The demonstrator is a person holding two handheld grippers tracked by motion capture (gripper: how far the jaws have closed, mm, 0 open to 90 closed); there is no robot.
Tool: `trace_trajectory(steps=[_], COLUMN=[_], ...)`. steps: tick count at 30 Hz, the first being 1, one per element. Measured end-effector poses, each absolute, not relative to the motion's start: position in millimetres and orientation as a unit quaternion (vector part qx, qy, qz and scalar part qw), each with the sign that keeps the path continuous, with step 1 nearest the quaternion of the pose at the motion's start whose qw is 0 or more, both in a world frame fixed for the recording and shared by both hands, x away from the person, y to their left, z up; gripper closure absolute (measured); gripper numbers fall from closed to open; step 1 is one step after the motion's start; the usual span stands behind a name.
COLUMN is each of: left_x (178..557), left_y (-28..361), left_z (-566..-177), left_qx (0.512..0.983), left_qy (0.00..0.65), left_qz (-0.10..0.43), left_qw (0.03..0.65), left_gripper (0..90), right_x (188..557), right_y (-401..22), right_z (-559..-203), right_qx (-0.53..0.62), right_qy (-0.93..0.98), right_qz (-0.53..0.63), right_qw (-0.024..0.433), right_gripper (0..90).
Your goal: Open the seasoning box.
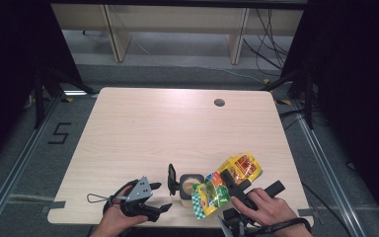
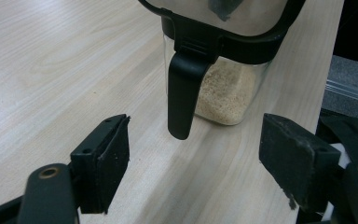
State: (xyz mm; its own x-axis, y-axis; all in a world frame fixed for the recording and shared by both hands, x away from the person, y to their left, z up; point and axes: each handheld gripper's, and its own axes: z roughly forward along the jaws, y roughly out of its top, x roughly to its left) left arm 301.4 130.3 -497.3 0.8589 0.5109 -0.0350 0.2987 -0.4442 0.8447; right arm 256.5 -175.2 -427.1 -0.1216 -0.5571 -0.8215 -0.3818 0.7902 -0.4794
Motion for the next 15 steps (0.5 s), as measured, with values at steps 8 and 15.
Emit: trace_trajectory(steps=[8,15], left_x=[301.4,302.0], left_y=[130.5,130.6], left_z=[-496.2,-496.3], left_qx=[0.842,0.842], left_qy=[0.242,0.243], left_qz=[0.118,0.118], left_qw=[0.467,0.467], left_gripper=[24.2,24.2], right_x=[256.5,256.3], right_y=[-175.1,-176.4], right_z=[-425.5,-425.8], right_qx=[-0.322,-0.313], right_qy=[0.743,0.746], right_qz=[-0.079,-0.072], right_qw=[0.581,0.583], right_gripper=[51.2,51.3])
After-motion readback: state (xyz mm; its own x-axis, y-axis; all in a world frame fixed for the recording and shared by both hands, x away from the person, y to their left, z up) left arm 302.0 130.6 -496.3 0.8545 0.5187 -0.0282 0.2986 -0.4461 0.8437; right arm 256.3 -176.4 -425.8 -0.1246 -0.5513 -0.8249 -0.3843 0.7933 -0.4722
